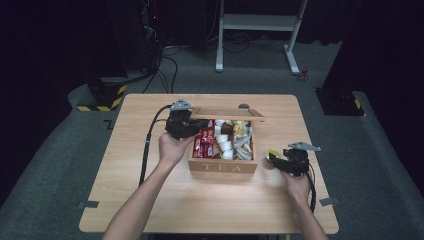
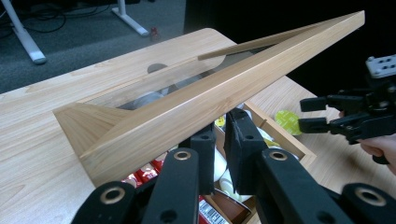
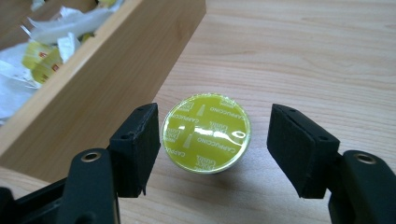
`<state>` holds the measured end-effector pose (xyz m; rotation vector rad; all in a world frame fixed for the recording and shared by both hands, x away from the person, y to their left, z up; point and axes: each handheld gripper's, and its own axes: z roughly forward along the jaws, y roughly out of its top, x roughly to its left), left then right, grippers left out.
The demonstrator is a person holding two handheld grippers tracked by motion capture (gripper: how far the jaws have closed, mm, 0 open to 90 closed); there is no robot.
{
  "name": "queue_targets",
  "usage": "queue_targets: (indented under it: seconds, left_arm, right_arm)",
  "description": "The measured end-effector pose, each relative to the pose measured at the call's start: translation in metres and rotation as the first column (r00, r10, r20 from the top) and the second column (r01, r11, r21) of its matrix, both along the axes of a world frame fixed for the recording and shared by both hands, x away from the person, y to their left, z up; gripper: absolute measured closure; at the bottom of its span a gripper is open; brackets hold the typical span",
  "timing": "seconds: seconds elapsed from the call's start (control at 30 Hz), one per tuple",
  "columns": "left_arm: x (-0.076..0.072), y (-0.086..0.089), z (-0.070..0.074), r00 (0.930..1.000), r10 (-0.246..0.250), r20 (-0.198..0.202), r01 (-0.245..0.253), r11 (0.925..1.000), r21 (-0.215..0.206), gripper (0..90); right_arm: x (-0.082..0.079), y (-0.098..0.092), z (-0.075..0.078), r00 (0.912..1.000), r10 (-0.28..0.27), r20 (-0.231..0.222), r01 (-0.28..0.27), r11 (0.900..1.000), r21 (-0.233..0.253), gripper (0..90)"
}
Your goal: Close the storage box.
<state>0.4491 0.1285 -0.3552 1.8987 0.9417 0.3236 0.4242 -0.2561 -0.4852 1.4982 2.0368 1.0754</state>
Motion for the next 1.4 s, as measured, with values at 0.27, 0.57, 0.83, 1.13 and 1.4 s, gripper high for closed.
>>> queue_targets:
  seconds: [0.27, 0.57, 0.83, 1.13, 1.4]
  left_arm:
    - [0.0, -0.001, 0.001, 1.0, -0.001, 0.002, 0.001, 0.9999, 0.016, 82.0]
    - [0.001, -0.001, 0.001, 1.0, 0.0, 0.002, 0.0, 0.9998, 0.021, 82.1]
    - [0.0, 0.0, 0.002, 1.0, -0.002, 0.003, 0.002, 0.9999, 0.014, 82.0]
    - [-0.002, -0.001, 0.0, 1.0, -0.004, 0.007, 0.004, 0.9999, 0.014, 81.9]
    - [-0.006, -0.001, -0.002, 1.0, -0.005, -0.002, 0.005, 1.0, 0.007, 81.3]
  right_arm:
    - [-0.01, -0.017, 0.003, 0.999, -0.021, 0.039, 0.02, 0.999, 0.025, 42.6]
    - [-0.023, -0.034, -0.004, 0.9979, -0.045, 0.046, 0.044, 0.999, 0.005, 47.2]
    - [-0.031, -0.044, -0.019, 0.9943, -0.106, -0.006, 0.106, 0.994, -0.03, 47.4]
    - [-0.036, -0.046, -0.033, 0.9885, -0.143, -0.049, 0.138, 0.986, -0.094, 48.5]
    - [-0.039, -0.044, -0.037, 0.9921, -0.125, -0.003, 0.123, 0.981, -0.148, 45.3]
